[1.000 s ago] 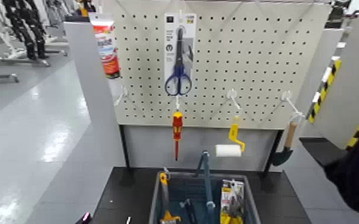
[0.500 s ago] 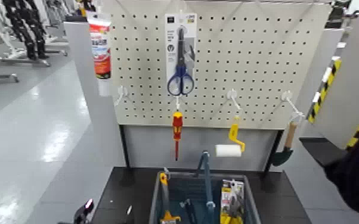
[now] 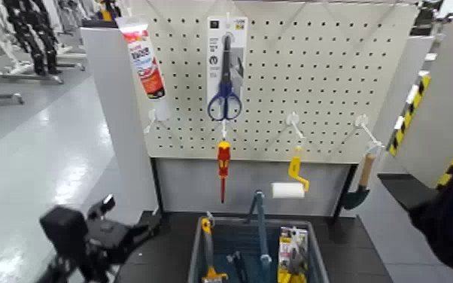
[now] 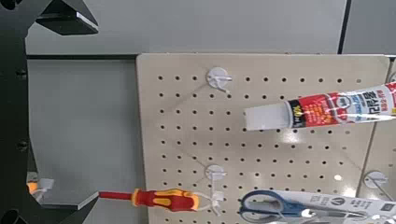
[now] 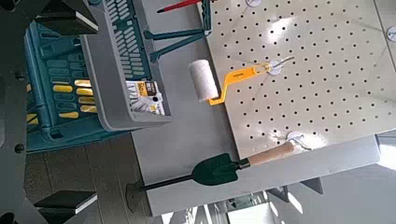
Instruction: Put the red glue tube into the crate.
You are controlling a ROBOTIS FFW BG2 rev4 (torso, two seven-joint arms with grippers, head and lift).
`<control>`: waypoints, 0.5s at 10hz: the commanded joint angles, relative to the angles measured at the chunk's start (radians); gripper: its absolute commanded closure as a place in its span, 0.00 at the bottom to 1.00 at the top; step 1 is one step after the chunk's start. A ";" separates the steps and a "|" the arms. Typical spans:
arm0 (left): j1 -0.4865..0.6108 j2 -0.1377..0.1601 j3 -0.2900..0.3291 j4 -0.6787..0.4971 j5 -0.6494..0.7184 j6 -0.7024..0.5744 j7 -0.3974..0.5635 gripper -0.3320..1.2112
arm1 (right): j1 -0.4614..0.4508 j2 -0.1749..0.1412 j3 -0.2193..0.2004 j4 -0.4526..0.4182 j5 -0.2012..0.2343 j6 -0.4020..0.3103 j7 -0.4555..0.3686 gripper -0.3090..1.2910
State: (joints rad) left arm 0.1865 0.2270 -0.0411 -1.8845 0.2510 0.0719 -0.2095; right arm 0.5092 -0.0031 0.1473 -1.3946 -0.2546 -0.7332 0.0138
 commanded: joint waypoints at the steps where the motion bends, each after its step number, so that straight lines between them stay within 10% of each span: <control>1: -0.125 0.002 0.090 -0.048 0.054 0.206 -0.116 0.28 | -0.001 0.091 0.003 -0.001 0.000 0.000 0.005 0.23; 5: -0.308 0.045 0.150 -0.031 0.131 0.391 -0.268 0.28 | -0.005 0.091 0.009 0.000 0.000 0.000 0.009 0.23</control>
State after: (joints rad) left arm -0.0994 0.2629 0.1068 -1.9224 0.3693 0.4504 -0.4798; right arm 0.5050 -0.0031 0.1551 -1.3950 -0.2551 -0.7334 0.0223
